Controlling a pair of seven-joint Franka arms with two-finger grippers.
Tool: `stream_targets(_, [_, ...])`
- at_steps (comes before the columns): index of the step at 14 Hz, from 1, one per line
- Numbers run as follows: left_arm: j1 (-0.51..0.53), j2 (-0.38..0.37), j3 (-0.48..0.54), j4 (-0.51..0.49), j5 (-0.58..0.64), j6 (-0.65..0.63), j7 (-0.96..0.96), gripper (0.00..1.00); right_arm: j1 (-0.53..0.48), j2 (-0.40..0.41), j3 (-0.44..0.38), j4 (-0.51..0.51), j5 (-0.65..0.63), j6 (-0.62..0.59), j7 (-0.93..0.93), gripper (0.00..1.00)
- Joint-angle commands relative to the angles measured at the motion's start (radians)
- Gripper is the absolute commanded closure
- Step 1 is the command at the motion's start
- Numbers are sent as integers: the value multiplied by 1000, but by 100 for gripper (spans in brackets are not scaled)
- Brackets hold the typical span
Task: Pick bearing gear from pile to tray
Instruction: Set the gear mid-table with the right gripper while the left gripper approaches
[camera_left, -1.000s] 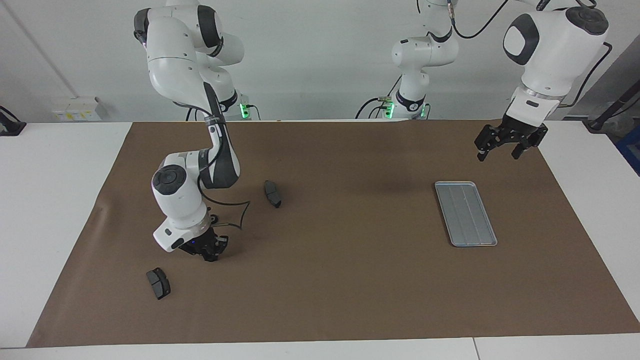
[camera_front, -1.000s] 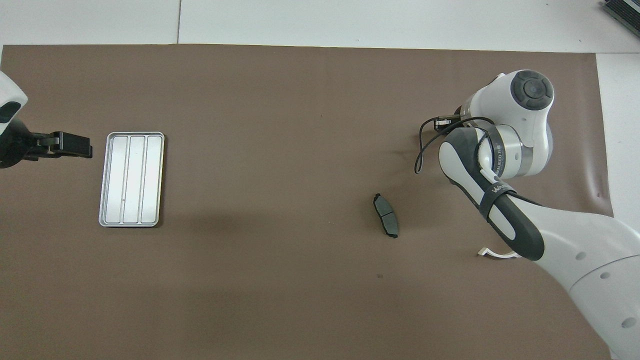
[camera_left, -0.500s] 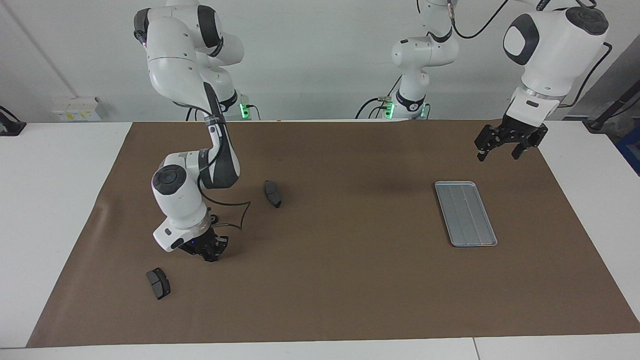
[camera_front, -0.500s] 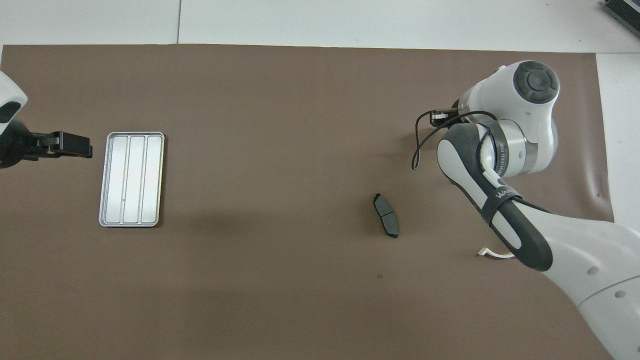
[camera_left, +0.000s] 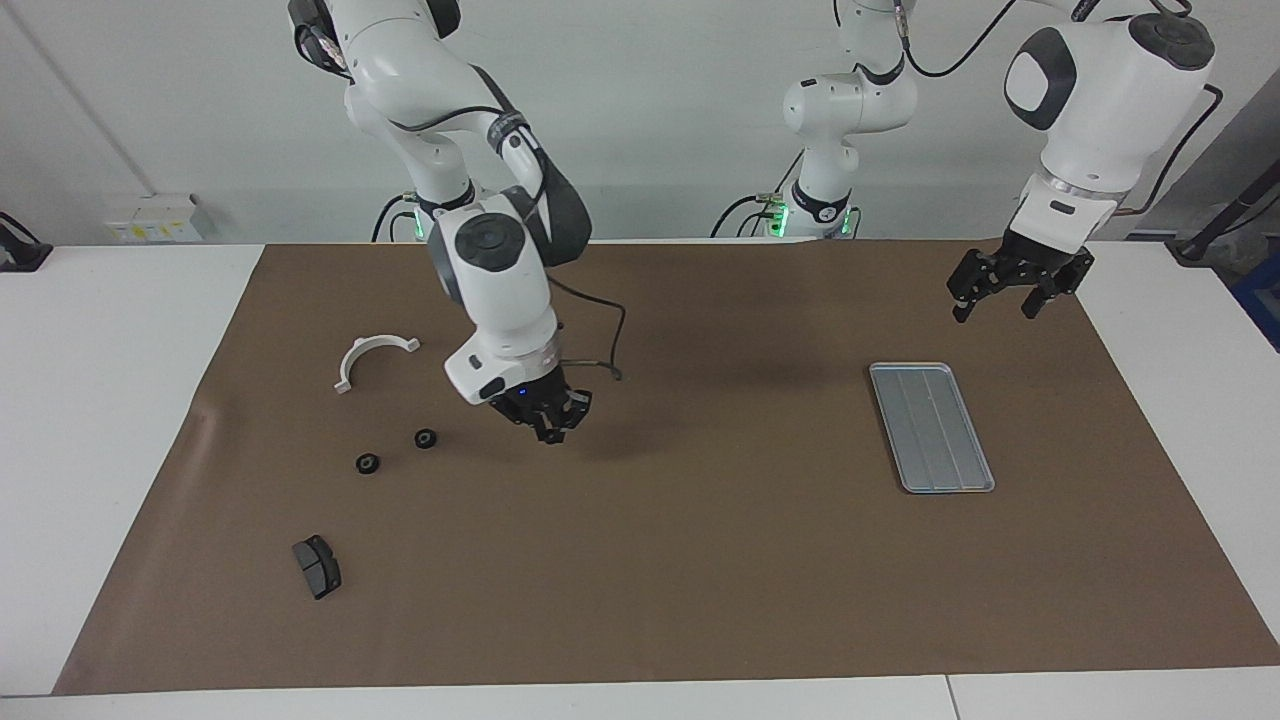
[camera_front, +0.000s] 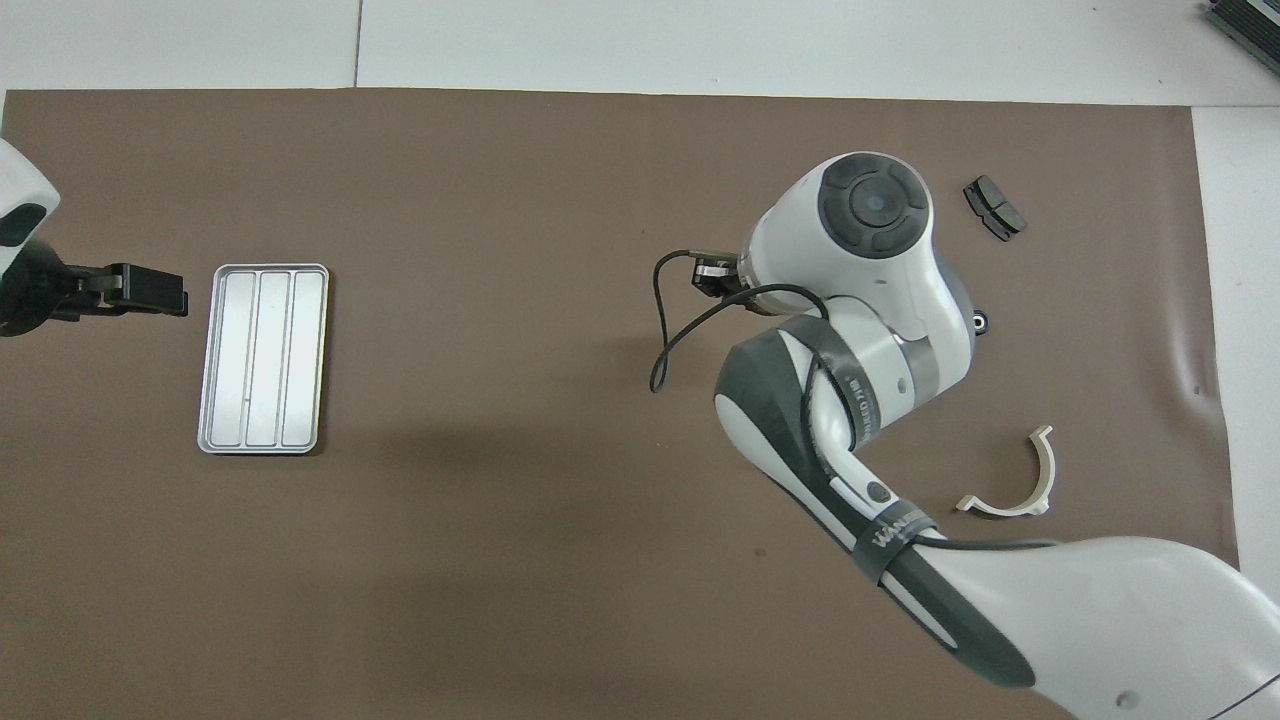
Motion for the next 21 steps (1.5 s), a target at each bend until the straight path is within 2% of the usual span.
stream_targets(1, [-20, -17, 5, -16, 3, 5, 0, 0, 29, 25, 69, -1, -64, 22, 204, 100])
stream_targets(6, [-6, -20, 15, -24, 2, -2, -1, 0, 71, 157, 191, -2, -360, 91, 562, 100])
stream_targets(14, [17, -35, 16, -59, 2, 23, -6, 0, 95, 200, 202, -42, -436, 165, 645, 100])
stream_targets(15, [13, -35, 15, -62, 2, 26, -7, 0, 95, 201, 202, -47, -441, 165, 650, 97])
stream_targets(16, [9, -37, 15, -63, 2, 26, -15, 0, 95, 201, 202, -47, -441, 165, 651, 87])
stream_targets(17, [6, -35, 15, -63, 2, 29, -15, 0, 95, 201, 202, -47, -441, 165, 651, 54])
stream_targets(18, [2, -35, 15, -63, 2, 28, -19, 0, 95, 201, 202, -47, -441, 163, 651, 13])
stream_targets(19, [-1, -35, 15, -65, 2, 28, -24, 0, 95, 201, 202, -45, -442, 160, 651, 0])
stream_targets(21, [-1, -31, 8, -65, 2, 31, -27, 0, 95, 197, 202, -41, -462, 149, 653, 0])
